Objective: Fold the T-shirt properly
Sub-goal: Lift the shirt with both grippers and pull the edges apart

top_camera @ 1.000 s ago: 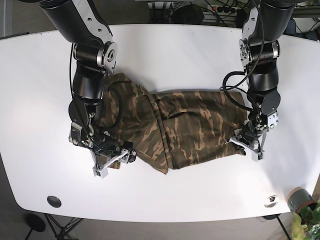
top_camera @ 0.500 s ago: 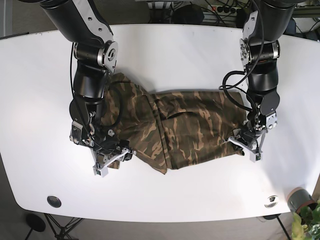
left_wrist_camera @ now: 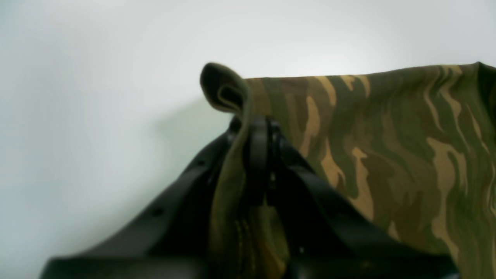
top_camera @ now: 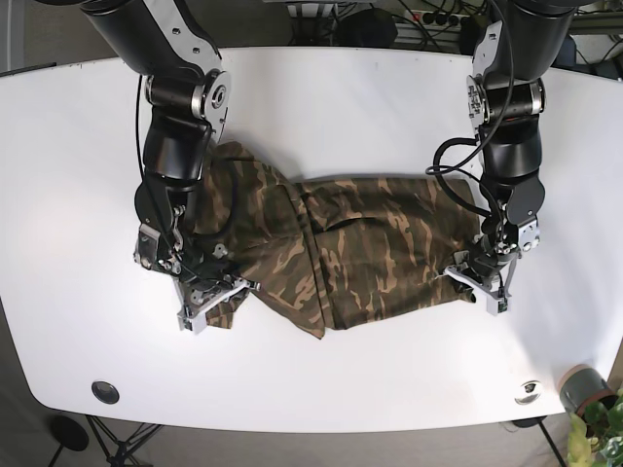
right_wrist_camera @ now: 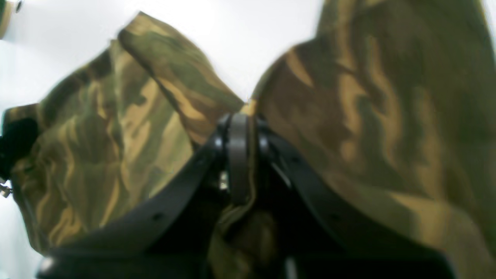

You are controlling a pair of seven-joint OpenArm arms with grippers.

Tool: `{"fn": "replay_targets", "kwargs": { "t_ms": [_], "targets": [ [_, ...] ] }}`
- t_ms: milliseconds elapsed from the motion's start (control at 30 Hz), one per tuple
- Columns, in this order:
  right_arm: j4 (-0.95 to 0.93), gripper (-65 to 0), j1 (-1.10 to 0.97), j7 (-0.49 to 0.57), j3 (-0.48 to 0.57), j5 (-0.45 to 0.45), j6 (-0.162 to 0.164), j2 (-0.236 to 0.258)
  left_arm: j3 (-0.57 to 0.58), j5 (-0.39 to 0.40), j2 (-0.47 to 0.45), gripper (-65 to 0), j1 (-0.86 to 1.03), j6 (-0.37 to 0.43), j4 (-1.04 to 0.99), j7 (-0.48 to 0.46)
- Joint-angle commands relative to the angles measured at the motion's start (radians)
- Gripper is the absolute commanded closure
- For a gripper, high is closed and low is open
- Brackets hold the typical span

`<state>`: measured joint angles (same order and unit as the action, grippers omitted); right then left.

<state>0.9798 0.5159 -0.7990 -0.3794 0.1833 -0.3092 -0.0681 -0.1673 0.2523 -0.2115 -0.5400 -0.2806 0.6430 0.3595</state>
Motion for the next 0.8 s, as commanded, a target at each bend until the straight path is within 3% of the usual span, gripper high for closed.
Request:
{"fn": "replay_targets", "kwargs": {
  "t_ms": [0, 167, 333, 600, 767],
  "targets": [
    [0.115, -2.1, 0.011, 0.019, 0.0, 0.018, -0.003, 0.006, 0.001, 0.008, -0.01, 0.0, -0.036, -0.006, 0.018, -0.014],
    [0.238, -2.1, -0.015, -0.021, 0.001, 0.018, -0.003, 0.014, 0.002, 0.008, -0.035, 0.0, -0.041, -0.006, 0.028, -0.009],
    [0.296, -2.1, -0.009, -0.043, 0.003, 0.018, -0.008, 0.067, 0.002, 0.006, -0.036, 0.0, -0.042, -0.004, 0.113, -0.004],
    [0.296, -2.1, 0.094, -0.05, 0.009, 0.02, -0.014, 0.156, -0.001, 0.006, -0.038, 0.0, -0.09, -0.001, 0.26, 0.083],
    [0.29, -2.1, 0.18, -0.05, 0.009, 0.02, -0.067, 0.212, -0.001, 0.006, -0.056, 0.0, -0.136, -0.001, 0.343, 0.14]
  ]
}}
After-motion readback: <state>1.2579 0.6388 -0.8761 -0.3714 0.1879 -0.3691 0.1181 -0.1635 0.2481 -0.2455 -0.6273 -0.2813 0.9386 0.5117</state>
